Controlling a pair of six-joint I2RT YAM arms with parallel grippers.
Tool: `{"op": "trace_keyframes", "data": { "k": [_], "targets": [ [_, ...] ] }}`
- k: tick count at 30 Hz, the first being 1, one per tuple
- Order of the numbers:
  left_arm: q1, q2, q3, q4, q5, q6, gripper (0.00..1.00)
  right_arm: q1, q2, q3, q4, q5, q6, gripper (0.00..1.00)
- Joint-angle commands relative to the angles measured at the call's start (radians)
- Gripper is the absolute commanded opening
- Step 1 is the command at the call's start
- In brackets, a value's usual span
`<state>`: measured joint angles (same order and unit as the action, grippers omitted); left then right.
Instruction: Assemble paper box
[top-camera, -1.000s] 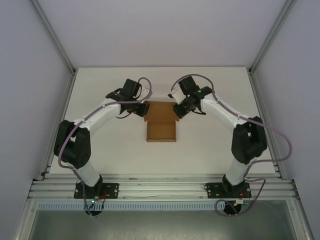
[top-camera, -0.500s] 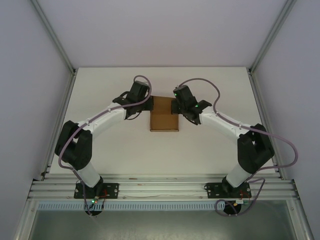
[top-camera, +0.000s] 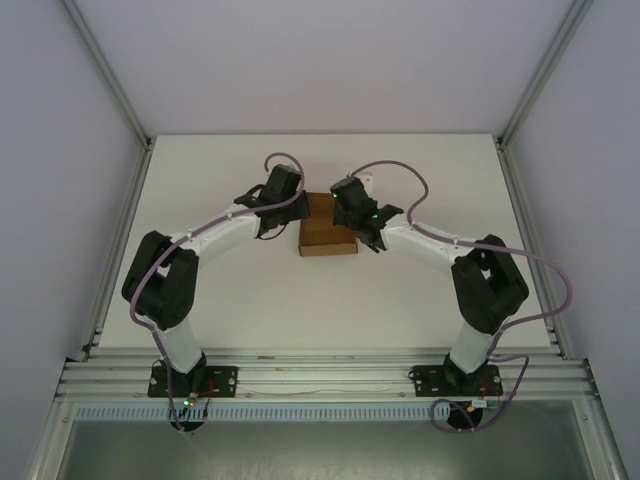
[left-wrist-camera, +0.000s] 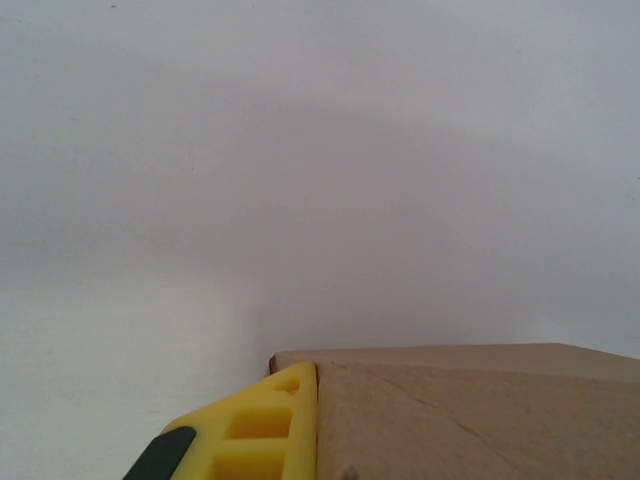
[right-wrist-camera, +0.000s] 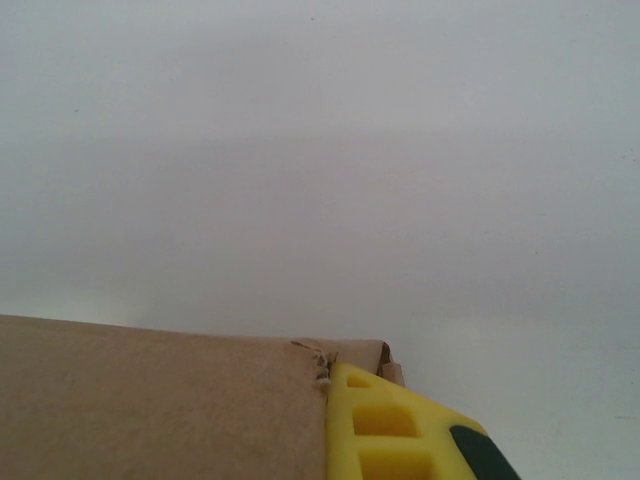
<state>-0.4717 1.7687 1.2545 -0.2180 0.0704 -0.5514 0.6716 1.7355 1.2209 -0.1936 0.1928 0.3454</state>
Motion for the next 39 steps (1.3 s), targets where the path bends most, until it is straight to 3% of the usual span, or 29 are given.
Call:
{"op": "trace_keyframes", "data": {
  "k": [1, 7, 11, 17, 20, 25, 28, 32, 33, 39],
  "targets": [
    [-0.024, 0.036, 0.022, 0.005, 0.052, -0.033, 0.00, 0.025, 0.006, -0.009, 0.079, 0.012, 0.037, 0.00],
    [-0.062, 0.043, -0.002, 0.005, 0.044, -0.015, 0.00, 0.045, -0.002, -0.080, 0.125, 0.058, 0.055, 0.01],
    [-0.088, 0.016, -0.051, 0.033, 0.058, -0.006, 0.07, 0.063, -0.010, -0.142, 0.171, 0.085, 0.070, 0.00],
    [-0.093, -0.062, -0.127, 0.052, 0.080, -0.006, 0.27, 0.101, -0.058, -0.270, 0.278, 0.172, 0.029, 0.00],
    [-0.093, -0.102, -0.143, 0.042, 0.074, -0.006, 0.29, 0.106, -0.082, -0.339, 0.349, 0.174, -0.006, 0.00],
    [-0.093, -0.168, -0.157, 0.000, 0.075, -0.006, 0.56, 0.112, -0.112, -0.413, 0.408, 0.174, -0.039, 0.00],
    [-0.094, -0.225, -0.192, 0.011, 0.076, -0.006, 0.64, 0.118, -0.121, -0.454, 0.465, 0.162, -0.045, 0.01],
    [-0.094, -0.305, -0.215, -0.031, 0.032, -0.006, 0.86, 0.127, -0.120, -0.476, 0.496, 0.183, -0.064, 0.01],
    [-0.093, -0.325, -0.219, -0.039, 0.012, -0.005, 0.97, 0.132, -0.119, -0.485, 0.512, 0.187, -0.074, 0.01],
    [-0.089, -0.408, -0.168, -0.139, -0.186, -0.041, 1.00, 0.143, -0.118, -0.506, 0.530, 0.182, -0.094, 0.04]
  ]
}}
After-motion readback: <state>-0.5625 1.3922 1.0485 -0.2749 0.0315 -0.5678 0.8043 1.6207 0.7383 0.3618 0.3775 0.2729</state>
